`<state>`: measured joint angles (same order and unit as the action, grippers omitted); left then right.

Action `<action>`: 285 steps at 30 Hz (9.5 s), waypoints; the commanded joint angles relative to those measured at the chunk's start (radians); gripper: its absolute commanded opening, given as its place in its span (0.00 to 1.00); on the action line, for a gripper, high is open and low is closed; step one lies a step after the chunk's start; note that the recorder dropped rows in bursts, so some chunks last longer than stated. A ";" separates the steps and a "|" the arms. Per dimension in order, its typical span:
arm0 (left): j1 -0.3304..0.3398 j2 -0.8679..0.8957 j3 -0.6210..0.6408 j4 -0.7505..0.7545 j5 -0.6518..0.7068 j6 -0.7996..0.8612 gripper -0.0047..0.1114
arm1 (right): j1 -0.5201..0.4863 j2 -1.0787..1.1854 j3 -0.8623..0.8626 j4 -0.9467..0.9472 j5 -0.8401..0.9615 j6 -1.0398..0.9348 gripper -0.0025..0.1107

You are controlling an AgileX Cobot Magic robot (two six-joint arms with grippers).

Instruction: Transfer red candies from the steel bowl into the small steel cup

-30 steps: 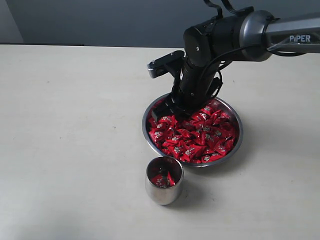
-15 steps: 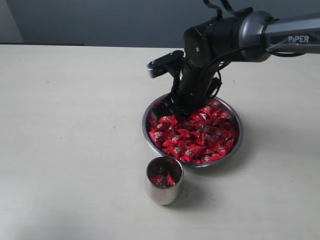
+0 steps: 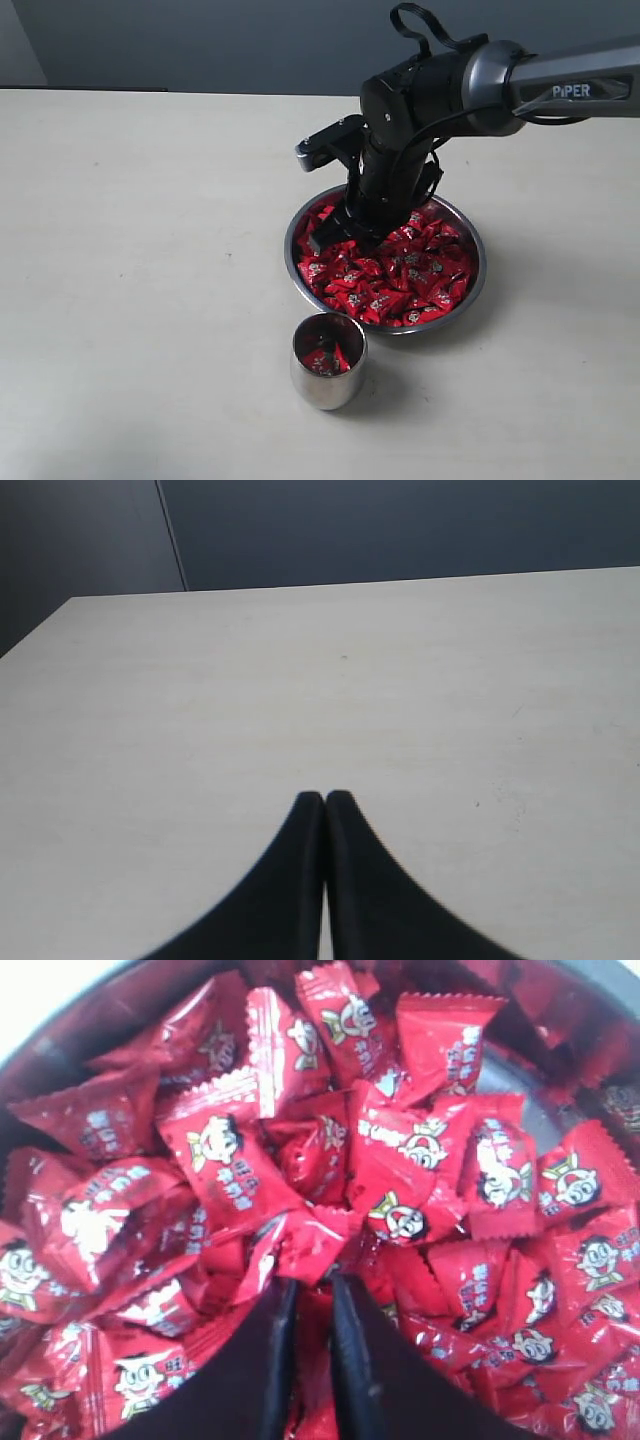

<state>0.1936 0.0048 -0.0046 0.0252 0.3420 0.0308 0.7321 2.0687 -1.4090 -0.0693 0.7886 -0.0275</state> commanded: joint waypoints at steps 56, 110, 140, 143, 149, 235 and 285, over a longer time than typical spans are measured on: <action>-0.007 -0.005 0.005 0.002 -0.008 -0.001 0.04 | -0.033 0.047 -0.006 0.000 0.013 0.001 0.32; -0.007 -0.005 0.005 0.002 -0.008 -0.001 0.04 | -0.029 -0.473 0.287 0.137 -0.042 -0.016 0.01; -0.007 -0.005 0.005 0.002 -0.008 -0.001 0.04 | 0.166 -0.409 0.349 0.361 0.020 -0.201 0.01; -0.007 -0.005 0.005 0.002 -0.008 -0.001 0.04 | 0.166 -0.409 0.349 0.354 0.020 -0.203 0.10; -0.007 -0.005 0.005 0.002 -0.008 -0.001 0.04 | 0.166 -0.409 0.349 0.358 0.013 -0.203 0.38; -0.007 -0.005 0.005 0.002 -0.008 -0.001 0.04 | -0.139 -0.023 -0.071 0.436 0.111 0.252 0.34; -0.007 -0.005 0.005 0.002 -0.008 -0.001 0.04 | -0.139 0.088 -0.071 0.432 0.027 0.309 0.01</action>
<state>0.1936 0.0048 -0.0046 0.0252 0.3420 0.0308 0.5994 2.1574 -1.4759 0.3749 0.8233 0.2867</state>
